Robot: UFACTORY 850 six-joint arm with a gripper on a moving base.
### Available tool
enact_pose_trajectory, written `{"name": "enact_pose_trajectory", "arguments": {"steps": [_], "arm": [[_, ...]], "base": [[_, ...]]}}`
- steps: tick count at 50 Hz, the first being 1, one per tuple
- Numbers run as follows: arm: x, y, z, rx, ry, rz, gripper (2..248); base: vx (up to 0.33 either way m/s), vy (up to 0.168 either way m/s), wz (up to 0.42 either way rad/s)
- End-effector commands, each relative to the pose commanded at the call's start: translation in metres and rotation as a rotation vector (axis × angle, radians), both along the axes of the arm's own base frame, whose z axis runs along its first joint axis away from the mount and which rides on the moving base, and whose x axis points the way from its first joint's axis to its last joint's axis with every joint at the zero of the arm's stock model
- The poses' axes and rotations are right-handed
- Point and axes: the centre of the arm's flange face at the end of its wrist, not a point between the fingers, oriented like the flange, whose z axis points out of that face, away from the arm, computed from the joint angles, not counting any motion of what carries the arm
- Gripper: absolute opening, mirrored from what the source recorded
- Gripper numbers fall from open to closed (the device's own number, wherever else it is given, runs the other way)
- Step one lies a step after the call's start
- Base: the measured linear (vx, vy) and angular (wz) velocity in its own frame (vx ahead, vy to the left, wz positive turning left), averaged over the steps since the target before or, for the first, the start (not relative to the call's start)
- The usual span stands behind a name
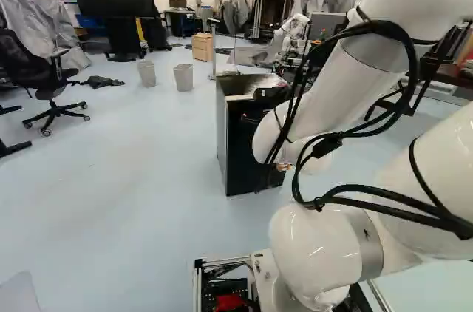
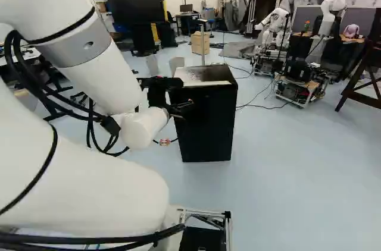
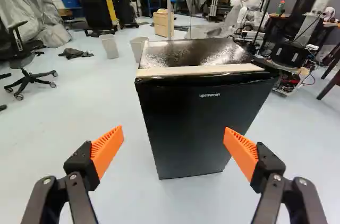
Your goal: Grab a drink from the fridge
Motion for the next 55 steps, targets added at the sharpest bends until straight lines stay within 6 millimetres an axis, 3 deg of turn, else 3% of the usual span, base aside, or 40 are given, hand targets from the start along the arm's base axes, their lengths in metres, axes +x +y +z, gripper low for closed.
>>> {"name": "enact_pose_trajectory", "arguments": {"steps": [55], "arm": [[0.0000,0.0000,0.0000,0.000,0.000,0.000,247]], "base": [[0.039,0.096,0.044]]}}
